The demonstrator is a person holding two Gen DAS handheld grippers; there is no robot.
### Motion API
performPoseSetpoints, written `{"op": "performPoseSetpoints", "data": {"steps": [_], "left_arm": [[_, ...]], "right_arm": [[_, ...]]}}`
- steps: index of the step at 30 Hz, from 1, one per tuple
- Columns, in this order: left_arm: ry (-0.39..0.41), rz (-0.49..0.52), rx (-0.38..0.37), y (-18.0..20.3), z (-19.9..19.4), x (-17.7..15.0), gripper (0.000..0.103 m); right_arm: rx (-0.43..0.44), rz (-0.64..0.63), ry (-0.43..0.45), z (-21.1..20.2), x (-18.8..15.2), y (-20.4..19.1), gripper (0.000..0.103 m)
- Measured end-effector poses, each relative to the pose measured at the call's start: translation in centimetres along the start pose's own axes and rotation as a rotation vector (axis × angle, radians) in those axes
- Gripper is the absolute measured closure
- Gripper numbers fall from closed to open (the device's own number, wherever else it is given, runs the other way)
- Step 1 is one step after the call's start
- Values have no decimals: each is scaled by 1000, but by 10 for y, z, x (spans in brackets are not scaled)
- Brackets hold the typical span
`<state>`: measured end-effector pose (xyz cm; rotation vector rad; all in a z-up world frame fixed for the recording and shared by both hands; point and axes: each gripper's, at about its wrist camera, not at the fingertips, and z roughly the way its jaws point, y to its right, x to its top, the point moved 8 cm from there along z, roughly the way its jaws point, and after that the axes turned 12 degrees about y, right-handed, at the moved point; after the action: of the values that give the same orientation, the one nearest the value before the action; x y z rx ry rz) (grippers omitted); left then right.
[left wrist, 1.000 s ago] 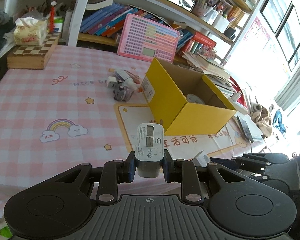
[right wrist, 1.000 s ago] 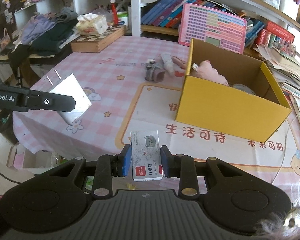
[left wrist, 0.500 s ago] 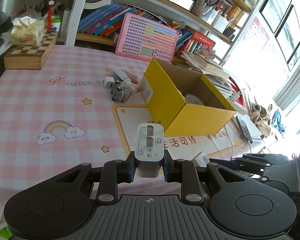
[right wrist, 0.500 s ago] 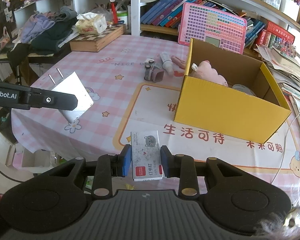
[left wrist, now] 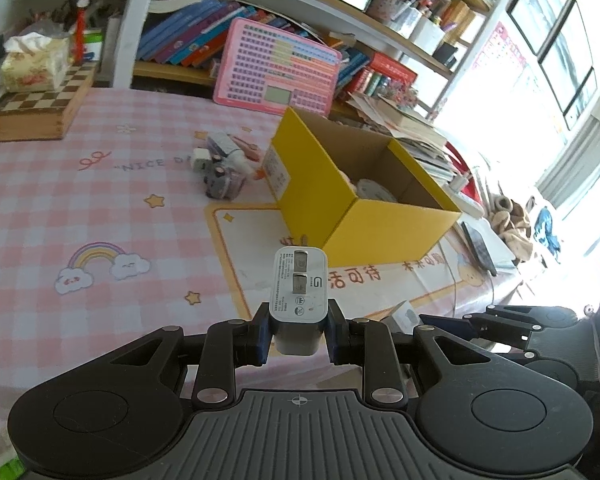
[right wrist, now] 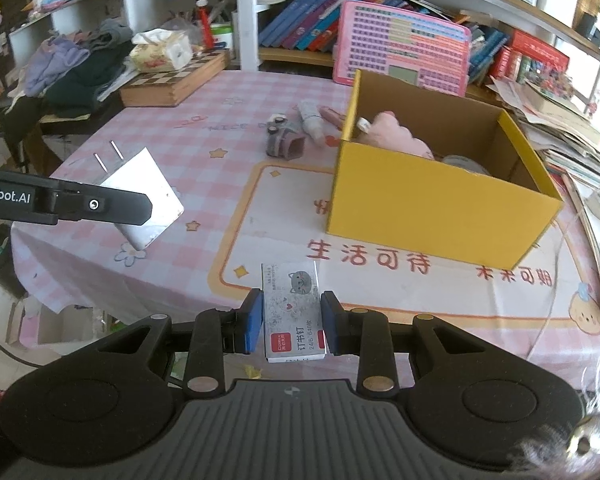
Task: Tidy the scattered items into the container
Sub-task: 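Carry the plug with the left gripper while the right carries the box over the yellow box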
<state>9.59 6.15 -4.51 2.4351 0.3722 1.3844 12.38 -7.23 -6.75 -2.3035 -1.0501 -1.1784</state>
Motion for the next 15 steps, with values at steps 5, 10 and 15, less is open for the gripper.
{"op": "performPoseSetpoints", "data": {"steps": [5, 10, 15], "left_arm": [[-20, 38, -44, 15, 9, -1, 78], [-28, 66, -70, 26, 12, -1, 78], [-30, 67, -69, 27, 11, -2, 78]], "right_arm": [[-54, 53, 8, -8, -3, 19, 74], [-105, 112, 18, -16, -4, 39, 74], [-104, 121, 9, -17, -7, 41, 74]]}}
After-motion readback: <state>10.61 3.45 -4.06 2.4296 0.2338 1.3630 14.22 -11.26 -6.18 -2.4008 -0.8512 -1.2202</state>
